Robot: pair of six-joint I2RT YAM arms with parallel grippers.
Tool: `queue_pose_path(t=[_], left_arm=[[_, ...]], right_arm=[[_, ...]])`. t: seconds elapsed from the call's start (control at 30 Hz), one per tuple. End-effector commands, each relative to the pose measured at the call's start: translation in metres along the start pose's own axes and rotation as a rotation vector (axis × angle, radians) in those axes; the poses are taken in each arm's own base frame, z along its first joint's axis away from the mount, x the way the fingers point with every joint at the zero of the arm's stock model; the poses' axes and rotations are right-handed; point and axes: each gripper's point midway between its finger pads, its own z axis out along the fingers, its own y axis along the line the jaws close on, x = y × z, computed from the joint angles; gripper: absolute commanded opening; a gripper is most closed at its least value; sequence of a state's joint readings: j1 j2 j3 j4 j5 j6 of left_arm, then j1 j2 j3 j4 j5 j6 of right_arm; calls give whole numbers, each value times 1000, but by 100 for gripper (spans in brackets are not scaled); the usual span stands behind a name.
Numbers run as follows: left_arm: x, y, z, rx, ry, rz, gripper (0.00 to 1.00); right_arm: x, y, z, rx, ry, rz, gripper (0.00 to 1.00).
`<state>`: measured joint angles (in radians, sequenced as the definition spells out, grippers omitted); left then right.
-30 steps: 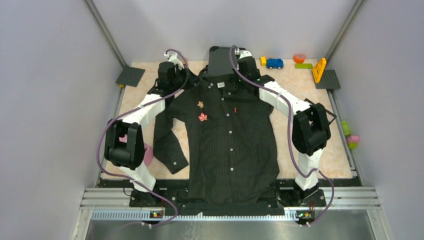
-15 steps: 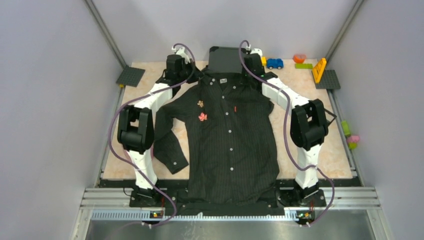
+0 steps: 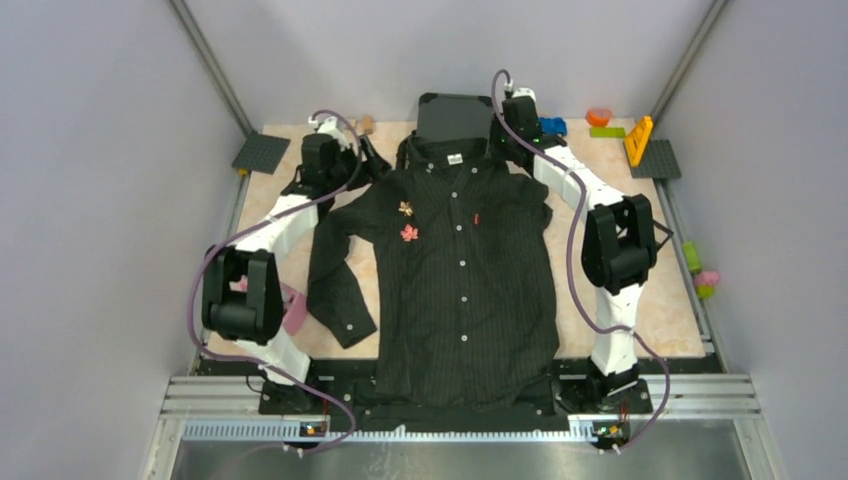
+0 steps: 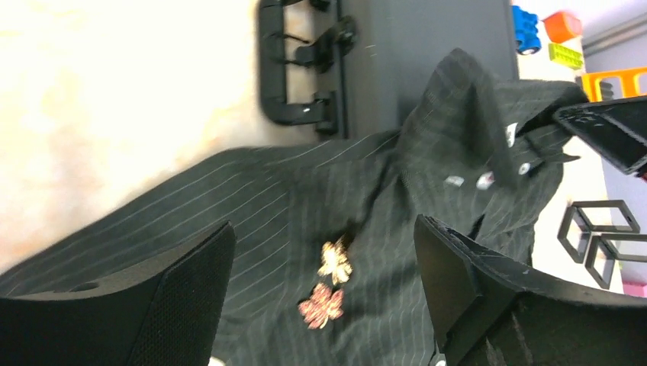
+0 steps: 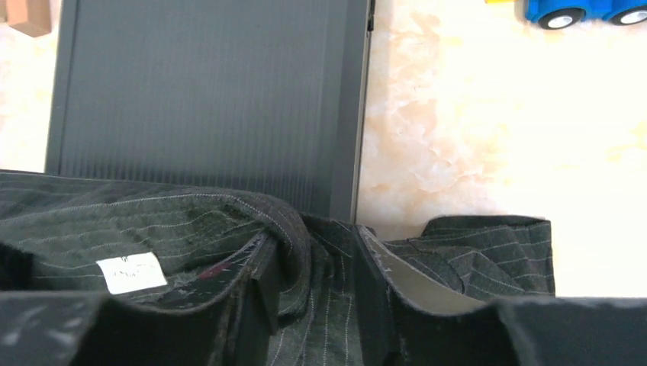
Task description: Pin the brooch onto the clothing
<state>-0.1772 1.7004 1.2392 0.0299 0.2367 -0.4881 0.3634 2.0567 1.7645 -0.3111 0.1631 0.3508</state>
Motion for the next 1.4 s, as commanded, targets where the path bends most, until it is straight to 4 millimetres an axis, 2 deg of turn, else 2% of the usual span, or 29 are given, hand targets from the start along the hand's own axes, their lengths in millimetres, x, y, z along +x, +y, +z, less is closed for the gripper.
queue_pose_path(t=[0.0,0.07,0.17,0.37,0.5,0.67,0.77,0.87,1.0,1.13,1.23,1.27,1.33,1.37], left_arm=[[-11,26,-25,-39,-75,-48,90],[5,43,-27,-36,-25,-118,91],[29,58,-27,-46,59,-177,92],[66,81,-27,-123,146,-158,93],[80,95,-28,-172,163,-142,93],[87,101,-24,-189,171,-140,87],[86,104,-21,-193,153,-145,80],[87,105,-17,-188,157,-150,72],[95,116,-17,-240,172,-157,69],[108,132,-20,-319,197,-186,59],[116,139,-22,-356,211,-206,56],[119,141,-23,-371,221,-212,54],[121,146,-26,-402,224,-214,51],[122,149,-28,-420,224,-212,46]], right_arm=[[-27,13,-13,-80,-36,-47,45],[-31,18,-21,-112,-40,-63,50],[-39,21,-40,-137,-55,-79,52],[-38,22,-81,-117,-78,-120,53],[-9,43,-109,-137,-69,-146,53],[33,82,-125,-214,-56,-120,53],[53,100,-122,-219,-42,-132,52],[67,108,-109,-188,-19,-150,51],[84,103,-86,-79,4,-189,49],[93,103,-70,-46,23,-204,49],[100,102,-58,-26,41,-215,47],[102,101,-56,-13,47,-221,43],[103,97,-54,18,54,-227,27],[101,94,-55,32,51,-223,20]])
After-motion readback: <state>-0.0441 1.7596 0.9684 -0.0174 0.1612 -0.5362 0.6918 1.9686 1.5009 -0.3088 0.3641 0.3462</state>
